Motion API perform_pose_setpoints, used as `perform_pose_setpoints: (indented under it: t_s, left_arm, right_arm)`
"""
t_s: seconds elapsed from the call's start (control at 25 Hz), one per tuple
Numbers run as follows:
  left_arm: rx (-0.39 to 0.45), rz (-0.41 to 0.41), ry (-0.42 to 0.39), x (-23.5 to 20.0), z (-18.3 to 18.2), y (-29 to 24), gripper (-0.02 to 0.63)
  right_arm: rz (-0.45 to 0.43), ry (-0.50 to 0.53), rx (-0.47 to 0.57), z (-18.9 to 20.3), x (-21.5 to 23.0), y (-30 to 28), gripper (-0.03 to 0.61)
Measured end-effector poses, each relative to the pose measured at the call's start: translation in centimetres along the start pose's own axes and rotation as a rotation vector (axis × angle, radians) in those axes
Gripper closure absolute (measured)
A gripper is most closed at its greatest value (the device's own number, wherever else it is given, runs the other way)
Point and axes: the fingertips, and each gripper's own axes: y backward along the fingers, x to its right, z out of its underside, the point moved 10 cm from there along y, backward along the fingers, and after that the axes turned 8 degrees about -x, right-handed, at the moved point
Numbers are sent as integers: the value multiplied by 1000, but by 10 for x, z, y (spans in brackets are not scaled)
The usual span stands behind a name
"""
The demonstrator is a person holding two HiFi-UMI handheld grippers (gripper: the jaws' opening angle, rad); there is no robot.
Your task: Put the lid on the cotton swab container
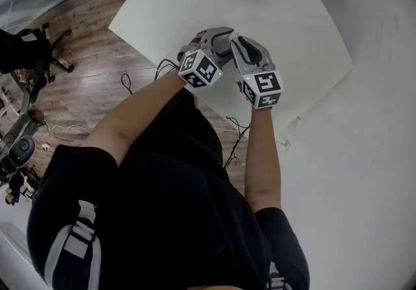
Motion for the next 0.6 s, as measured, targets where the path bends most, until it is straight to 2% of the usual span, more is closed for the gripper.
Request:
perform_pose_setpoints:
  t_s: [0.24,0.6]
  left_arm:
    - [0,10,2,-1,0,1,373]
    - [-19,27,14,-1,3,5,373]
  right_arm:
    - [40,49,-29,-7,-4,-3,520]
    - [82,95,-65,-4,-12,-5,522]
